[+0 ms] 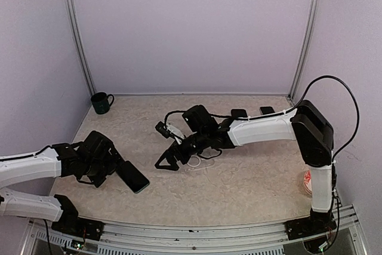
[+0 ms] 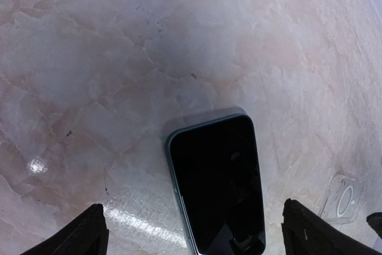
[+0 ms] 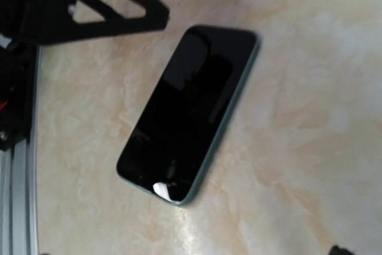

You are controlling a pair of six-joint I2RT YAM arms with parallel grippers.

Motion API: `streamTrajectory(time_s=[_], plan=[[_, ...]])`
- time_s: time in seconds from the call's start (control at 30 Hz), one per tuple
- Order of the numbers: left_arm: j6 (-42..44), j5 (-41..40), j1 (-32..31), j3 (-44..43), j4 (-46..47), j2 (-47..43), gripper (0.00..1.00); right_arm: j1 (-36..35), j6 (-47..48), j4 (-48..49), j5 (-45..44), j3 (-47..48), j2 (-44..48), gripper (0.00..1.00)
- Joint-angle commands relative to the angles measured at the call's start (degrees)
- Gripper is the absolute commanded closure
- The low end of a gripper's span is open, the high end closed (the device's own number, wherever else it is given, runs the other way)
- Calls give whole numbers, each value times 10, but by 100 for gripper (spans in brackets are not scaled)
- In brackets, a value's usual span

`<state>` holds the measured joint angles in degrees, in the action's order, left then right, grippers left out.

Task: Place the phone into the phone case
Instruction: Rotate the phone at the center of the board.

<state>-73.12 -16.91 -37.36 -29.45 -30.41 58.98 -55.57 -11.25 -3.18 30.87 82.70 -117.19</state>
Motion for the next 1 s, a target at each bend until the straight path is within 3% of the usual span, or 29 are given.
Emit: streamTrajectory(time_s=[0.0, 0.47, 0.97], plan=[[-9, 18, 18, 13, 62, 9, 1, -11, 2, 2, 49, 39, -40, 1], [28, 50, 45, 27, 181, 96, 1, -31, 35, -45, 64, 74, -84, 1], [111, 77, 55, -67, 244, 225, 1, -10, 47, -59, -18, -51, 79, 1]])
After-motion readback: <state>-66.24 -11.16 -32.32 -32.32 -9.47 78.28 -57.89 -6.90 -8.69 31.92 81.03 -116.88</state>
